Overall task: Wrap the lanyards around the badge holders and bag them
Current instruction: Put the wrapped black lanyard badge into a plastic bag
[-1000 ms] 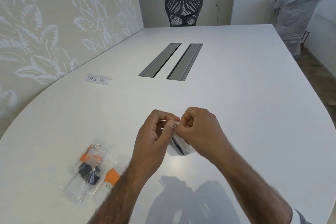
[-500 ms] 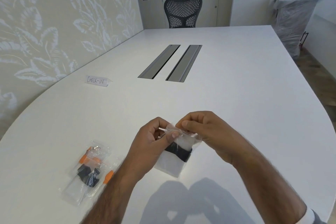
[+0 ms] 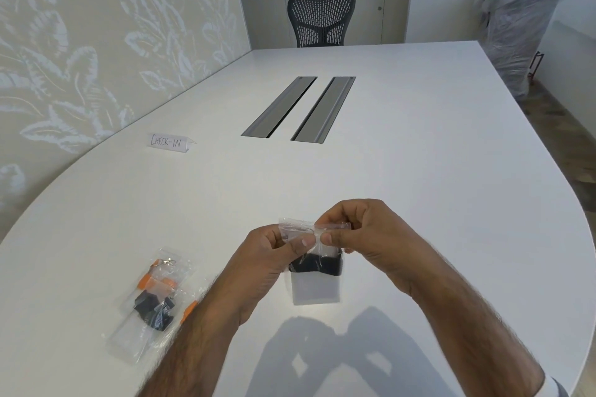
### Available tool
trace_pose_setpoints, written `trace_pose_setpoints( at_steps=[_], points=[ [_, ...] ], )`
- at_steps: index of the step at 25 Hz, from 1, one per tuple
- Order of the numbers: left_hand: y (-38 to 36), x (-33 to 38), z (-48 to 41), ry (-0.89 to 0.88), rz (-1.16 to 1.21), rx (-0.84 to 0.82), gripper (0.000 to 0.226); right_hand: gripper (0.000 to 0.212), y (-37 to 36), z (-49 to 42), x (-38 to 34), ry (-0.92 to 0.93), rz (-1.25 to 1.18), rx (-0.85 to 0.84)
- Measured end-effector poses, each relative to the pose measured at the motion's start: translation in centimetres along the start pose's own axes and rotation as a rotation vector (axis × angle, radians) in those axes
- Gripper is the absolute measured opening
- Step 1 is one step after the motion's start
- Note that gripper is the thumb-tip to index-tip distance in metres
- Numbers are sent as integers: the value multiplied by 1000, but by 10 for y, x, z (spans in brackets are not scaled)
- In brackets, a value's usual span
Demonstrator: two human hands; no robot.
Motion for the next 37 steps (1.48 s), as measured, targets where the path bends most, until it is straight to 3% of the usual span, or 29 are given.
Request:
trace_pose_setpoints(
  at_steps=[4, 10, 12, 18, 21, 25, 30, 37],
  points=[
    [1, 1, 4, -36, 4, -5, 23, 7, 4, 2, 1, -46, 11, -70],
    [2, 5, 5, -70, 75, 12, 22, 20, -3, -2, 0, 52, 40, 6],
    [3, 6, 4, -28, 147, -15, 26, 22, -5, -2, 1, 71, 48, 13],
    [11, 6, 0, 107, 86, -45, 7, 13, -11, -2, 7, 45, 65, 0],
    [15, 7, -1, 91, -91, 9, 16, 15, -11, -1, 8, 64, 79, 1],
    [17, 4, 1, 148, -25, -65, 20, 16, -11, -1, 4, 145, 171, -22],
    [14, -1, -1, 162, 130, -64, 13, 10, -5, 0, 8, -14, 7, -120],
    [21, -4, -1, 43, -209, 35, 23, 10, -6, 0, 14, -54, -109, -10]
  ],
)
Point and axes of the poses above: each hand's wrist, its own z-axis away from the middle knuckle, its own y-axis out of the back of the hand, x = y × z, the point moved 1 cm from there along -z, towards the middle knuckle, and after that the axes turned 10 degrees about y, right-handed, at the moved point
